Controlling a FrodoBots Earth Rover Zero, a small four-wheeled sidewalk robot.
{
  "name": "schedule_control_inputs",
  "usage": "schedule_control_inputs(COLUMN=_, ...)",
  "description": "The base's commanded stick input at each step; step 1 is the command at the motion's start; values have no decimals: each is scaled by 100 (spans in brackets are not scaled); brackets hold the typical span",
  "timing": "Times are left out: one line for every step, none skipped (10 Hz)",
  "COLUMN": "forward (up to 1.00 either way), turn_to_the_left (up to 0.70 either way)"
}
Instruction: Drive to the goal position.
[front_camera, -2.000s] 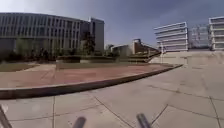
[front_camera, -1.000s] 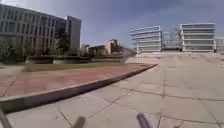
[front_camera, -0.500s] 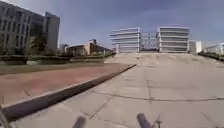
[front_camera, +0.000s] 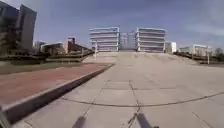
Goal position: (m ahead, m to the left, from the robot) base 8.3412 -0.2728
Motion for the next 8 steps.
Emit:
schedule_control_inputs(forward=70, turn_to_the_left=-29)
schedule_control_inputs(forward=70, turn_to_the_left=-16)
schedule_control_inputs(forward=70, turn_to_the_left=-3)
schedule_control_inputs(forward=70, turn_to_the_left=0)
schedule_control_inputs(forward=70, turn_to_the_left=0)
schedule_control_inputs(forward=70, turn_to_the_left=0)
schedule_control_inputs(forward=70, turn_to_the_left=0)
schedule_control_inputs(forward=70, turn_to_the_left=0)
